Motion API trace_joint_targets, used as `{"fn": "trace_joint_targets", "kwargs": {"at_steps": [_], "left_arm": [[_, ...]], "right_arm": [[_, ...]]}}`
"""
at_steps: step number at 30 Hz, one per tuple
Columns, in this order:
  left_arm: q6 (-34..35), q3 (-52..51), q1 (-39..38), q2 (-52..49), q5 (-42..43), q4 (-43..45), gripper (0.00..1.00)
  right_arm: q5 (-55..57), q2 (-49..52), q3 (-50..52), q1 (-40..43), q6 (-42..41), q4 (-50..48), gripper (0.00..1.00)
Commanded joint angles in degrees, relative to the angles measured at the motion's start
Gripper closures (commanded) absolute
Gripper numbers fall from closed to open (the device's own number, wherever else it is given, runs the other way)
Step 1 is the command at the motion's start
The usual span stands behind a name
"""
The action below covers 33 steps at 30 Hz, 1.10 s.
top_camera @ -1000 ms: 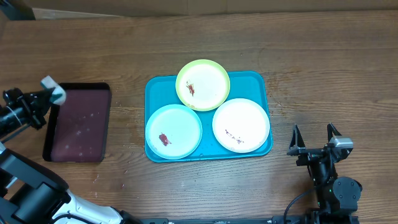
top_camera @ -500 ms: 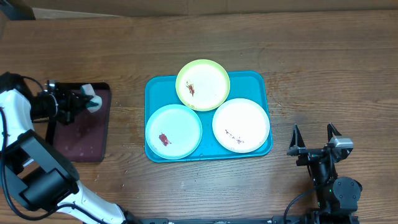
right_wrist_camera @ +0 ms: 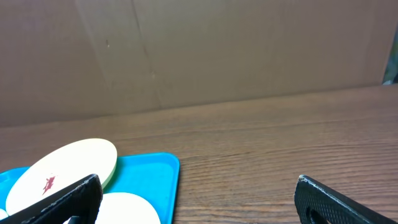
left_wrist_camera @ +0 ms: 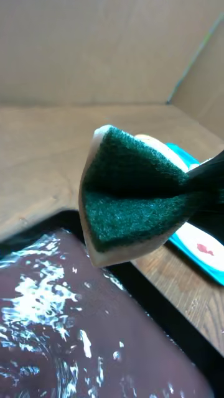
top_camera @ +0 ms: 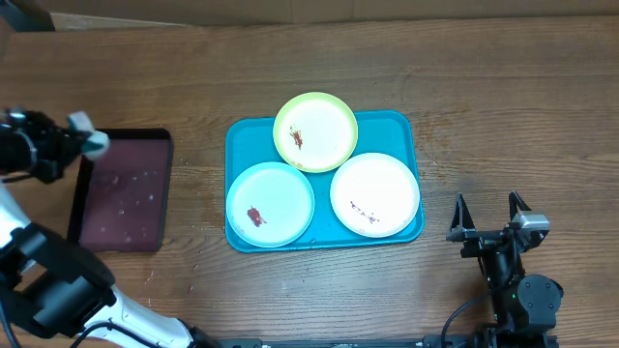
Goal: Clean dirty plates on tray and stack at the side
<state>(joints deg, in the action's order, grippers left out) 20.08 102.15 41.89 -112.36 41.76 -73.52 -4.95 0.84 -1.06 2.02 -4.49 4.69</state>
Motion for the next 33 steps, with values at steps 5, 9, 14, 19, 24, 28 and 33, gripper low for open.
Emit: {"fn": "trace_joint_targets", "kwargs": {"at_steps": [5, 9, 14, 19, 24, 28, 33], "left_arm": [[-3.8, -4.0, -1.9, -7.5, -4.4, -1.7, 0.96], [-3.8, 8.1, -1.3, -4.9, -9.1, -9.7, 0.96], [-3.6, 20.0, -1.5, -3.1, -10.9, -15.3, 0.96], [-1.0, 13.3, -3.6, -5.0, -17.8, -10.3, 0.96], [-1.8, 2.0, -4.4, -7.7, -13.5, -4.1, 0.96], [-3.4, 7.8, -4.1, -7.4, -6.8, -8.2, 0.96], [-3.8, 25.4, -4.0, -6.2, -9.2, -19.1, 0.96]], "right_arm": [[0.4, -0.7, 0.6, 0.3, 0.0, -0.2, 0.0], [0.4, -0.7, 0.6, 0.3, 0.0, -0.2, 0.0], [0.4, -0.7, 0.6, 0.3, 0.0, -0.2, 0.0], [0.4, -0.7, 0.6, 0.3, 0.0, -0.2, 0.0], [0.4, -0.7, 0.6, 0.3, 0.0, -0.2, 0.0], [0.4, -0.7, 0.6, 0.3, 0.0, -0.2, 0.0], [0.4, -0.7, 0.6, 0.3, 0.0, -0.2, 0.0]]}}
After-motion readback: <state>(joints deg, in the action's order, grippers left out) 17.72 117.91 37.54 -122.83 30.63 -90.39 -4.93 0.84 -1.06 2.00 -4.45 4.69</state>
